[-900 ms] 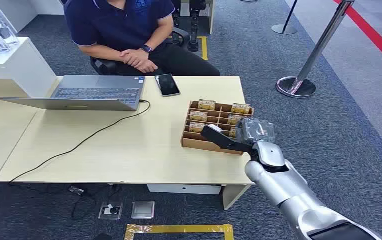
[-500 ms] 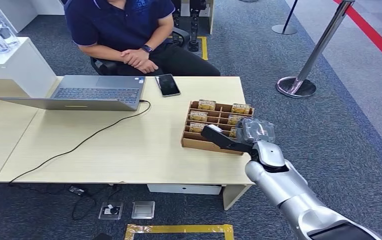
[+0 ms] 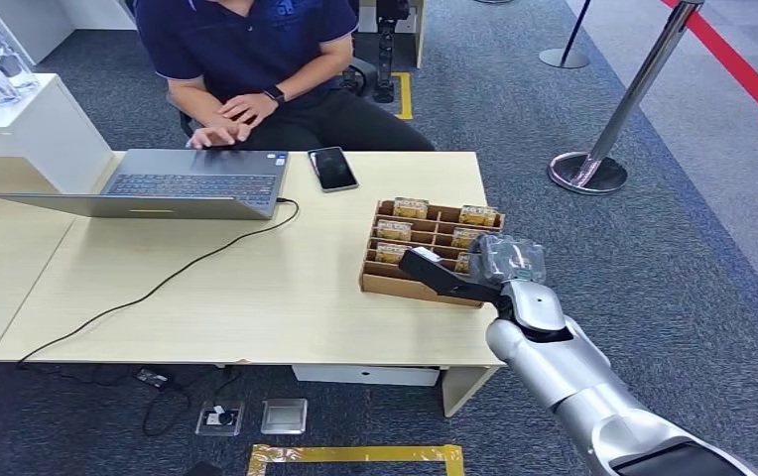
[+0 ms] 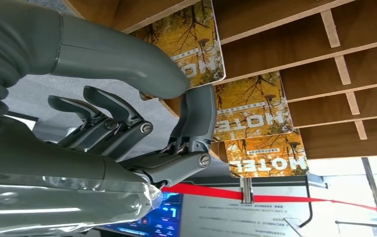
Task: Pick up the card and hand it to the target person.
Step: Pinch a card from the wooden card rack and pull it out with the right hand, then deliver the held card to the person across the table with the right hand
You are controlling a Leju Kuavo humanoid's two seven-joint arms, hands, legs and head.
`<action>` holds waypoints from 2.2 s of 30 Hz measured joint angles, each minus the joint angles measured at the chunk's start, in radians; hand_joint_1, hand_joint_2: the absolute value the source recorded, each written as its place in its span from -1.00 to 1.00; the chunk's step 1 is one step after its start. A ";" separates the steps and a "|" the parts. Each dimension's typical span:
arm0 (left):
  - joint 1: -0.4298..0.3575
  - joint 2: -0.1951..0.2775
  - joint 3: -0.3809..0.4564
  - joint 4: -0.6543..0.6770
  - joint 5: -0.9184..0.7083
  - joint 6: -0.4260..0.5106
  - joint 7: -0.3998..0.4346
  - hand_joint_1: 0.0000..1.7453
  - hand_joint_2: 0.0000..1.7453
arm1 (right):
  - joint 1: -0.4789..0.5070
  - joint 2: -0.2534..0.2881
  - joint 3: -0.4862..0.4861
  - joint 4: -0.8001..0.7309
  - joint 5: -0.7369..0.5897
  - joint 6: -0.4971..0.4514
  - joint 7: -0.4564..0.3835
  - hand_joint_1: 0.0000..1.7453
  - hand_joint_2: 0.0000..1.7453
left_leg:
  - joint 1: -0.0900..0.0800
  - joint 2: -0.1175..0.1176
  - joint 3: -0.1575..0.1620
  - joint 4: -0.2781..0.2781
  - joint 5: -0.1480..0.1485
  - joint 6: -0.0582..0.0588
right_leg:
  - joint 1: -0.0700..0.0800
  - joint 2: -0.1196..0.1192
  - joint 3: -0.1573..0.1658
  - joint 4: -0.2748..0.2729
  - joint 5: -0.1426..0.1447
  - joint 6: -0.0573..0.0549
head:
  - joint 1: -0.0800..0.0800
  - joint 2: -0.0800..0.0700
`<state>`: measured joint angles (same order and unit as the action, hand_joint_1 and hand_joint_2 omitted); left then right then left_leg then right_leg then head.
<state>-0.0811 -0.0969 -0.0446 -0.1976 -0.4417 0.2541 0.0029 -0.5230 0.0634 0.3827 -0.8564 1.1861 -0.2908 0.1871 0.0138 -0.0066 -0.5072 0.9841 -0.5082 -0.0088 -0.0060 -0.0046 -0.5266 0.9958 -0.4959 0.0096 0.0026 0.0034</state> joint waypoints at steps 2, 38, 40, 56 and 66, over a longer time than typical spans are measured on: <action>0.000 0.000 0.000 0.000 -0.001 0.000 0.000 -1.00 -1.00 | 0.002 0.000 -0.003 -0.002 0.002 -0.009 -0.004 1.00 1.00 | 0.000 0.000 0.000 0.000 0.000 0.000 | 0.000 0.000 0.000 0.000 0.000 0.000 | 0.000 0.000; -0.025 -0.013 -0.003 0.000 -0.087 -0.010 0.017 -1.00 -1.00 | -0.223 0.028 -0.045 -0.091 -0.085 -0.319 -0.146 1.00 1.00 | 0.000 0.000 -0.007 0.000 0.004 0.000 | 0.000 0.000 -0.007 0.001 0.003 -0.001 | 0.000 0.000; -0.032 -0.015 -0.005 0.000 -0.098 -0.013 0.019 -1.00 -1.00 | -0.258 0.043 -0.045 -0.043 -0.077 -0.360 -0.145 1.00 1.00 | 0.000 0.000 -0.008 0.000 0.004 0.000 | 0.000 0.000 -0.007 0.001 0.004 -0.001 | 0.000 0.000; -0.061 -0.023 -0.027 0.000 -0.127 -0.024 0.026 -1.00 -1.00 | -0.366 0.135 -0.182 0.120 0.163 -0.399 -0.189 -0.25 1.00 | 0.000 0.000 -0.009 0.001 0.005 0.000 | 0.000 0.000 -0.009 0.002 0.005 -0.001 | 0.000 0.000; -0.065 -0.023 -0.026 0.000 -0.128 -0.024 0.026 -1.00 -1.00 | -0.367 0.170 -0.257 0.159 0.162 -0.399 -0.225 -1.00 1.00 | 0.000 0.000 -0.011 0.001 0.005 0.000 | 0.000 0.000 -0.011 0.002 0.005 -0.001 | 0.000 0.000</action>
<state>-0.1456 -0.1202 -0.0711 -0.1976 -0.5693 0.2304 0.0286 -0.8897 0.2331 0.1255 -0.6978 1.3481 -0.6902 -0.0381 0.0138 -0.0067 -0.5177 0.9848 -0.5035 -0.0091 -0.0060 -0.0046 -0.5373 0.9979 -0.4912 0.0088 0.0025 0.0034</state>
